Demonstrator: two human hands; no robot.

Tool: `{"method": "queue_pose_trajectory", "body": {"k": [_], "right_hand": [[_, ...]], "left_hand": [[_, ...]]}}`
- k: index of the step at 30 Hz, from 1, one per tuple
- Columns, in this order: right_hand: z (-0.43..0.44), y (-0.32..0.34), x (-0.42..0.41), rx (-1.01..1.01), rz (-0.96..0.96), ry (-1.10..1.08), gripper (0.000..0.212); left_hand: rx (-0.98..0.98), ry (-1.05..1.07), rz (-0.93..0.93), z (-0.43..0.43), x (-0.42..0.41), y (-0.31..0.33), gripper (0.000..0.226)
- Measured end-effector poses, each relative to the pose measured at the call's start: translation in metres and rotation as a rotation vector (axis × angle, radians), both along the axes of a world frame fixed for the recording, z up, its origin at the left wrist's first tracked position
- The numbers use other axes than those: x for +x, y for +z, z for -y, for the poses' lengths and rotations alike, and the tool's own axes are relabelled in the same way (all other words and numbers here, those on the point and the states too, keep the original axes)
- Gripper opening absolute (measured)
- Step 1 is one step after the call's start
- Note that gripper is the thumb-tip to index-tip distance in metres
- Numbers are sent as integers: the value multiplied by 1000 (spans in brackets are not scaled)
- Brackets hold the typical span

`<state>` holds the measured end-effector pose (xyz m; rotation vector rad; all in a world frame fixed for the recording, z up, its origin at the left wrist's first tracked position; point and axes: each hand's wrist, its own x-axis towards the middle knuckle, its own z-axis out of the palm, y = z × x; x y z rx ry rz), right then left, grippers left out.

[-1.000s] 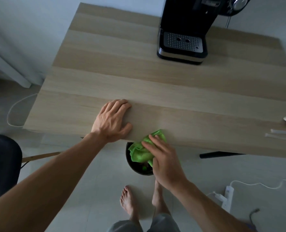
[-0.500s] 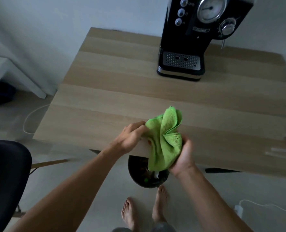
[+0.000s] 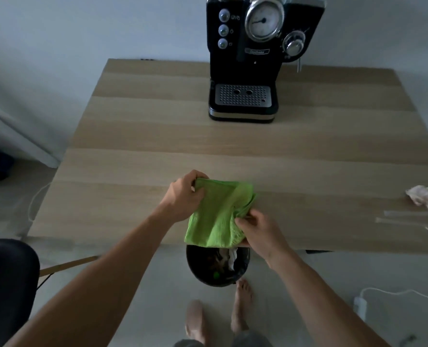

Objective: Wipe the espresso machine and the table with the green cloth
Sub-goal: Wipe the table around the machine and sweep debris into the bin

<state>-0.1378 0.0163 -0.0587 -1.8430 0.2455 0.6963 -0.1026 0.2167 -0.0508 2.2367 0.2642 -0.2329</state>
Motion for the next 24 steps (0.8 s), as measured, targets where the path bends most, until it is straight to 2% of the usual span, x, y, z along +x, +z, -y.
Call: {"method": "queue_pose_trajectory", "body": {"k": [5,10,14,18,21,24], "right_hand": [[6,8,-3,-169,46,7,12],[15,12,-2,-56,7,-95,23],[19,3,-1,-188,57,-36,36],[30,3,-5,-339,120,-1,35],[30,10,-5,-494,267,35,29],[18,17,4,-547,505,117,18]], "left_hand": [[90,11,38,-3,-2,-7,34],[174,-5,148,-6,-17,-12,43],[173,41,153,-5,-20,-14,44],[180,70,181,-3,-19,-18,46],[215,48,221,-3,-23,-19,53],[367,-33,309,-3,-32,-16,56]]}}
